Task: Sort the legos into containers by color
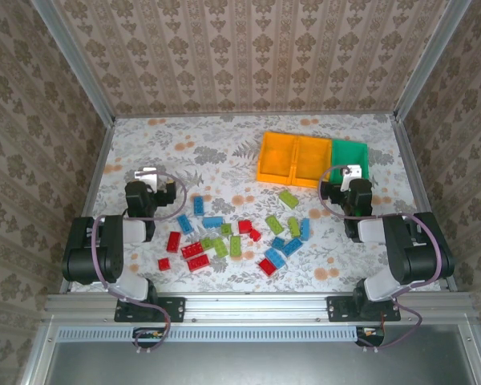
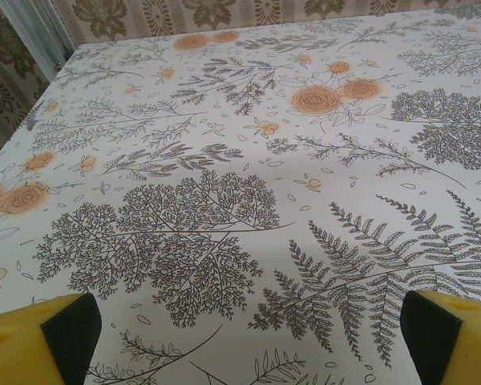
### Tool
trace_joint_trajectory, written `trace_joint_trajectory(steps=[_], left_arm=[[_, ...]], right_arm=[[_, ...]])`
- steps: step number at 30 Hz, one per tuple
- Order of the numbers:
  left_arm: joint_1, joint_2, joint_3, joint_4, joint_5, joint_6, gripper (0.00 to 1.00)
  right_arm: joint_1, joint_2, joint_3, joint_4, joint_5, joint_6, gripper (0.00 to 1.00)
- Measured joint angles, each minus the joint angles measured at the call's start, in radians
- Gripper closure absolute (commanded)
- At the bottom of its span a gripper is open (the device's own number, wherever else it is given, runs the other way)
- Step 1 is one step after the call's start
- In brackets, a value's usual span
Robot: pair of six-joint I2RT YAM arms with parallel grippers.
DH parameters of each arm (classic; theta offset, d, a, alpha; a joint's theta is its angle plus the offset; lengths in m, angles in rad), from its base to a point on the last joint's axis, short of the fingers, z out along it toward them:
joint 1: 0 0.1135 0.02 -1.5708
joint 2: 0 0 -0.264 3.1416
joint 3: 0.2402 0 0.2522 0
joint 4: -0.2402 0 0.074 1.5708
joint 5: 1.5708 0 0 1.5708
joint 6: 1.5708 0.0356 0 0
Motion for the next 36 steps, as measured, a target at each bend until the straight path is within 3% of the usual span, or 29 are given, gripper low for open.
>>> trace_joint_trajectory(steps=[4,6,10,13,19,25,36], left_arm=[[-0.007,-0.012,0.015,-0.053,-0.006,0.002,0.0],[-0.024,-0.043,0.073,-0.197,-0.044,-0.006,0.0],[-0.051,-0.075,0.368,-0.596,-0.121,-0.091,0.0],[-0.086,-0.119,0.467,-0.705,-0.139,-0.145,0.0],[-0.236,-0.262,0.378,-0.844,-0.135,-0.244,0.0],[-0.289,-0.347,0.325,-0.985,-0.151,-0.301,0.0],[-0.291,-0.4,0.269,-1.059,-0.142,-0.37,0.0]], right_arm=[[0.0,-0.052,0.072,-0.193,0.013,0.017,0.03],[0.0,-0.106,0.172,-0.366,0.032,0.037,0.04],[-0.002,-0.173,0.393,-0.601,0.04,0.081,0.05],[-0.002,-0.153,0.51,-0.737,0.044,0.134,0.07],[-0.002,0.047,0.683,-0.975,0.017,0.219,0.16],[0.0,0.201,0.787,-1.119,-0.004,0.248,0.21],[0.075,0.318,0.869,-1.193,-0.004,0.247,0.57]])
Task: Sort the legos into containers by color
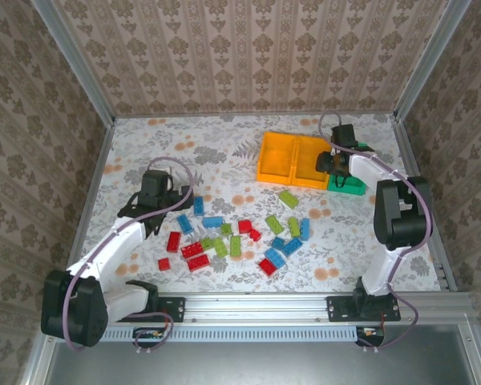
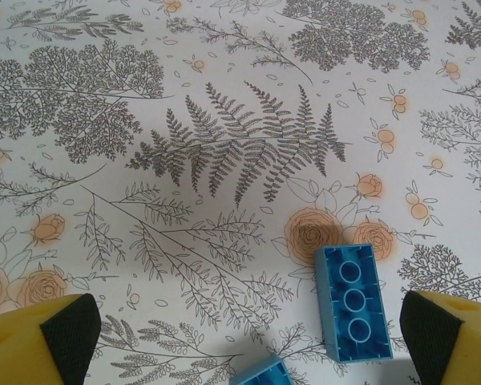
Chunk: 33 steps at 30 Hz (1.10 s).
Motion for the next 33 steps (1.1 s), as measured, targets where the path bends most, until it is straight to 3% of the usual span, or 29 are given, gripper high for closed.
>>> trace_joint_trajectory(steps=[8,18,25,33], left_arm=[[-0.004,0.024,0.0,-0.016,0.016,-0.027,0.0],[-0.008,0.026,-0.006,-0.024,0.025,-0.048,0.0],[-0.025,0.048,-0.006,-0.035,0.022,-0.057,0.0],[-0.045,0.162,0.008,-0.046,0.051,-0.062,0.0]], right_arm=[[0.112,0.019,0.016,-0.015,0.031,-0.006,0.7],[0.233,0.019,0.023,-0.024,0.039,-0.005,0.7],[0.286,0.019,0.034,-0.03,0.048,0.038,0.61],[0.295,-0.034,0.028,-0.018,0.053,0.071,0.31]])
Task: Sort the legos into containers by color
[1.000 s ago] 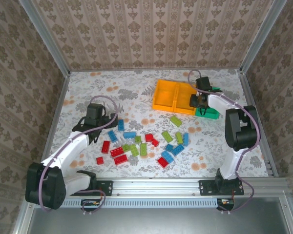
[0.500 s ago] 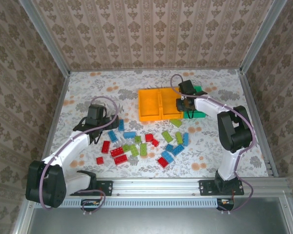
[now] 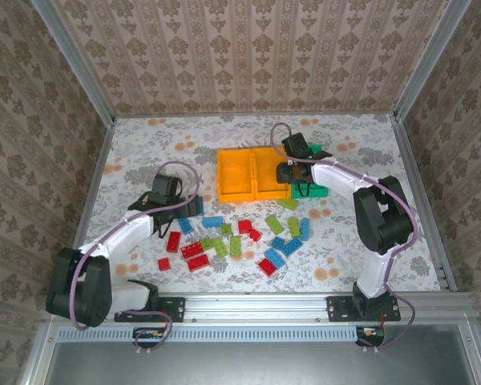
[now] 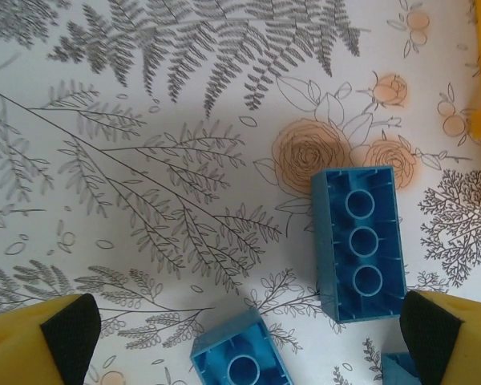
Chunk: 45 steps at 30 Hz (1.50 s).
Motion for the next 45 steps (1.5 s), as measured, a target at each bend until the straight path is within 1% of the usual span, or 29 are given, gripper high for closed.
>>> trace_joint_trajectory(steps=[4,7,11,14,17,20,26,28,37,39,41,42,45], left_arm=[[-0.027,0.048,0.044,-0.001,0.016,0.0,0.0],[-0.05,0.073,0.072,0.001,0.019,0.0,0.01],[-0.071,0.114,0.103,0.002,0.019,0.001,0.04],[-0.078,0.15,0.121,0.002,0.019,0.0,0.07],[-0.082,0.187,0.137,0.001,0.02,-0.001,0.11],[-0.084,0.218,0.151,-0.003,0.028,-0.002,0.13],[-0.084,0.266,0.192,-0.006,0.044,-0.008,0.32],[-0.084,0.276,0.2,-0.006,0.047,-0.012,0.34],[-0.084,0.331,0.214,-0.014,0.061,-0.014,0.36],[-0.084,0.34,0.216,-0.017,0.062,-0.015,0.44],[-0.084,0.345,0.217,-0.018,0.065,-0.013,0.55],[-0.084,0.347,0.217,-0.018,0.066,-0.016,0.59],[-0.084,0.351,0.219,-0.017,0.069,-0.016,0.65]], right_arm=[[-0.006,-0.116,-0.061,0.027,0.029,-0.005,0.26],[-0.031,-0.196,-0.111,0.044,0.045,-0.01,0.24],[-0.119,-0.259,-0.188,0.071,0.051,-0.01,0.19],[-0.198,-0.28,-0.253,0.088,0.05,-0.006,0.18],[-0.251,-0.29,-0.303,0.095,0.05,-0.006,0.18],[-0.272,-0.301,-0.339,0.104,0.05,-0.006,0.16],[-0.304,-0.304,-0.358,0.145,0.05,-0.006,0.17],[-0.309,-0.304,-0.366,0.156,0.05,-0.005,0.17],[-0.31,-0.32,-0.402,0.17,0.034,0.001,0.17],[-0.31,-0.333,-0.409,0.169,0.027,0.002,0.17],[-0.31,-0.349,-0.417,0.169,0.023,0.002,0.18],[-0.31,-0.357,-0.421,0.169,0.018,0.002,0.18],[-0.31,-0.383,-0.439,0.169,-0.007,0.002,0.18]])
